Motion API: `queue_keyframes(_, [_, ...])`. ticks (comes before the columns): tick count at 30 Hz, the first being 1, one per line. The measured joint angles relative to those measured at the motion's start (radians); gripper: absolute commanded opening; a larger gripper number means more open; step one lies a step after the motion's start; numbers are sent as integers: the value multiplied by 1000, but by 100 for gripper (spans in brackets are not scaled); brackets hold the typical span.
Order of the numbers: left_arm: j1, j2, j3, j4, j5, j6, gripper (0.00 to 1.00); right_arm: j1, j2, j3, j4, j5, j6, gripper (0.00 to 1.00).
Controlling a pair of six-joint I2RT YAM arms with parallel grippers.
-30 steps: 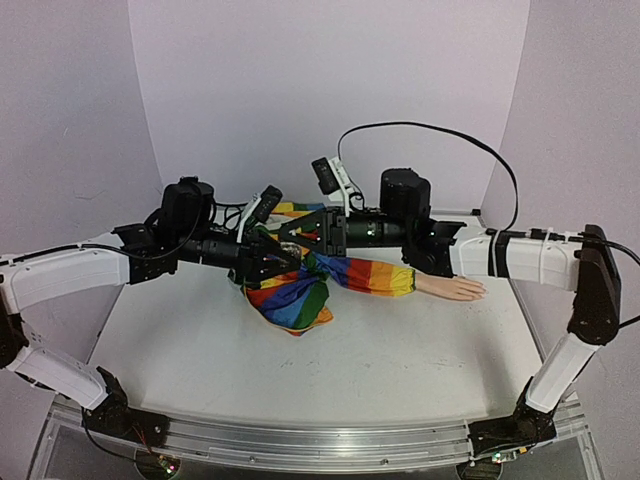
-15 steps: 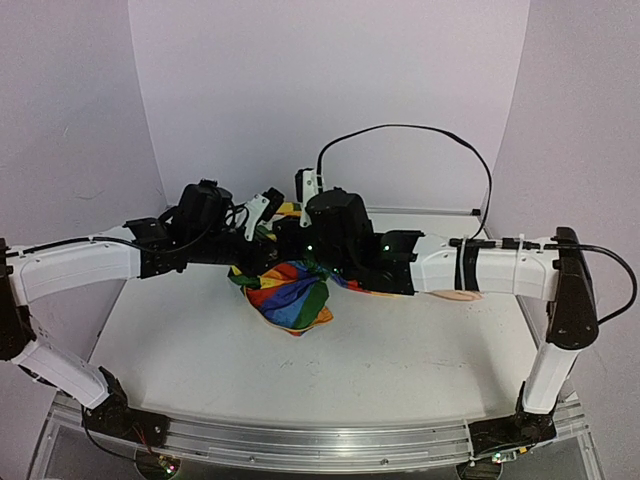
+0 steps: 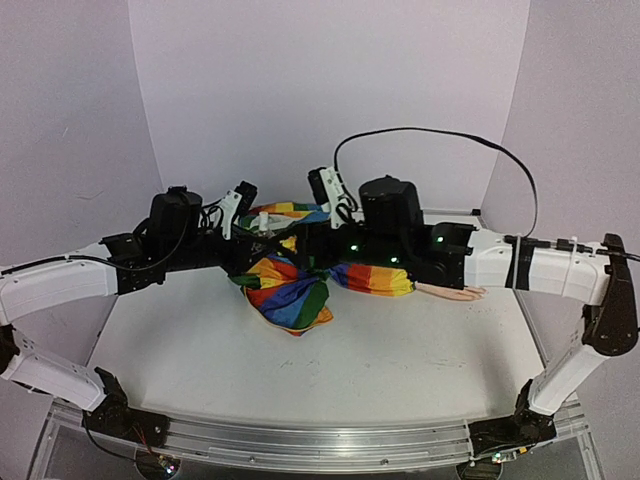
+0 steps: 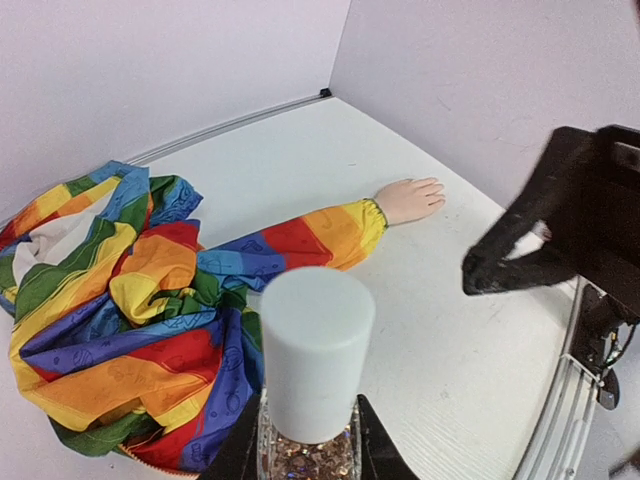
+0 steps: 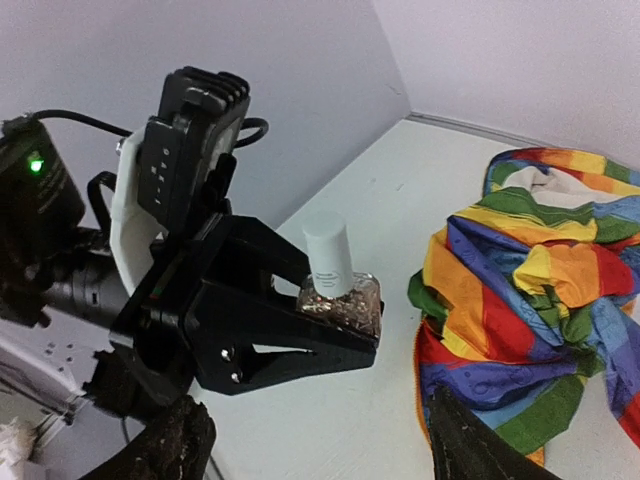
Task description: Paint the nails
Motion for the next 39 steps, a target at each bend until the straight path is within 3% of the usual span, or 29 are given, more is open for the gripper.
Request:
queue_keyframes(5, [10, -24, 3, 19, 207, -22, 0, -178, -56, -117, 130, -367, 40, 77])
queue_keyframes(8, [10, -2, 26, 25, 386, -32, 0, -207, -56, -123, 174, -506, 58, 75])
queue_keyframes(16, [4, 64, 69, 32, 662, -55, 0, -180, -35, -103, 270, -720, 82, 44])
queue_keyframes(29, [-5, 82, 69, 33, 750, -56, 0, -182, 31, -50, 307, -794, 105, 15])
queue_keyframes(33, [-5, 82, 69, 33, 753, -55, 0, -182, 38, -47, 315, -808, 106, 0])
queue_keyframes(39, [-6, 82, 76, 33, 716, -53, 0, -185, 39, -47, 326, -809, 104, 0])
